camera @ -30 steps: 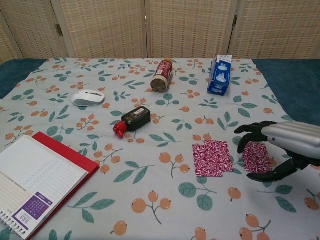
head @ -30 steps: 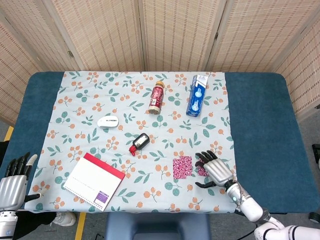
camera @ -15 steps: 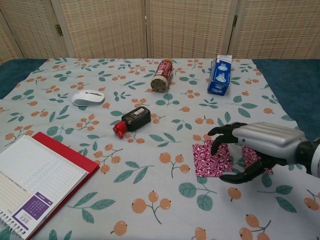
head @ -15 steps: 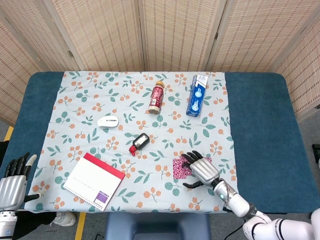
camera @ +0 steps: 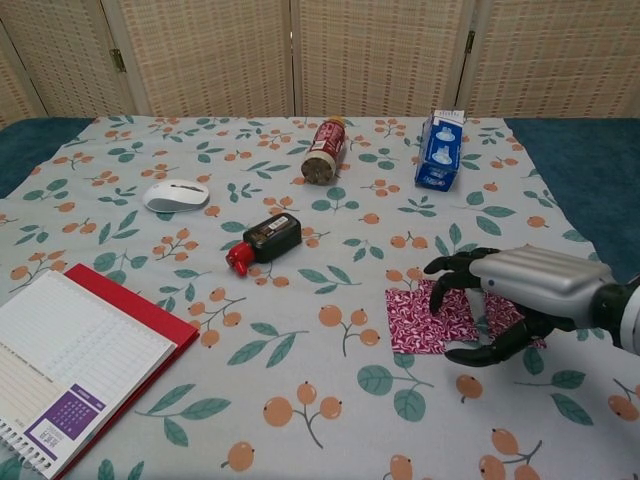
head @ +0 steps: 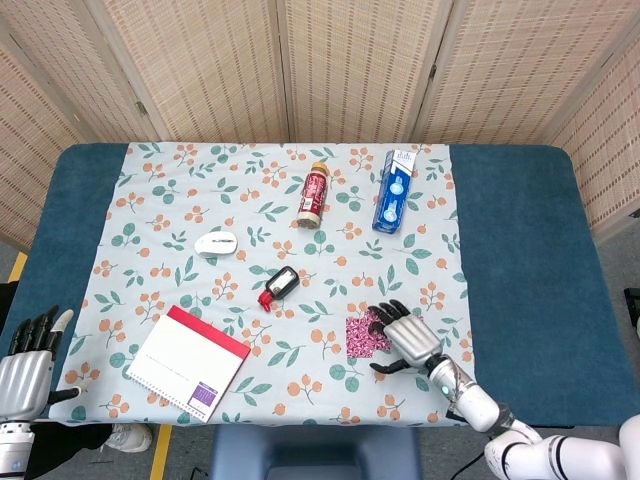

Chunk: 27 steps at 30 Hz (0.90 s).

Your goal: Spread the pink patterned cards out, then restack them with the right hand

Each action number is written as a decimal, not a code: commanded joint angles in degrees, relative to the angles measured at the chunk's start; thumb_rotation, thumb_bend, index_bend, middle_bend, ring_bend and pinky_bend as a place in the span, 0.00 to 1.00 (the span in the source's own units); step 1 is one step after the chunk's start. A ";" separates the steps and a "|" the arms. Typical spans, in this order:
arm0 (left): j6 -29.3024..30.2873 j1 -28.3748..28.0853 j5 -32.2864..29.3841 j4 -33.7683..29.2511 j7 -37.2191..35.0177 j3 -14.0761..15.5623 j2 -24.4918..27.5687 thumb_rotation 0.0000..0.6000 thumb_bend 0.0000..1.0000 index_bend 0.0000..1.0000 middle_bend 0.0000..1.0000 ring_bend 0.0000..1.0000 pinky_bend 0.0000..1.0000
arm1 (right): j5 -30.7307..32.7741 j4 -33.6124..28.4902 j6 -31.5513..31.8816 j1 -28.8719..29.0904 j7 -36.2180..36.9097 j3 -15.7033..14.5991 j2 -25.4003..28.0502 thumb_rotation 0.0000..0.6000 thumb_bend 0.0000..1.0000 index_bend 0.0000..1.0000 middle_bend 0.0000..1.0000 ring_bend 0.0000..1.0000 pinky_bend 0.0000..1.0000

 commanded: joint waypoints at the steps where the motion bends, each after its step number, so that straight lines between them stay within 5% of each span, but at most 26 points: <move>1: 0.06 -0.01 0.09 -0.06 0.06 -0.01 -0.03 1.00 0.09 0.09 0.00 0.06 0.00 | 0.33 0.03 0.33 -0.44 0.14 -0.24 0.49 0.48 0.30 0.30 0.10 0.00 0.00; 27: 0.41 0.10 0.50 -0.93 0.97 0.15 0.00 1.00 0.09 0.09 0.00 0.06 0.00 | -3.44 -1.45 6.69 -5.88 4.59 -3.73 6.01 0.48 0.30 0.30 0.10 0.00 0.00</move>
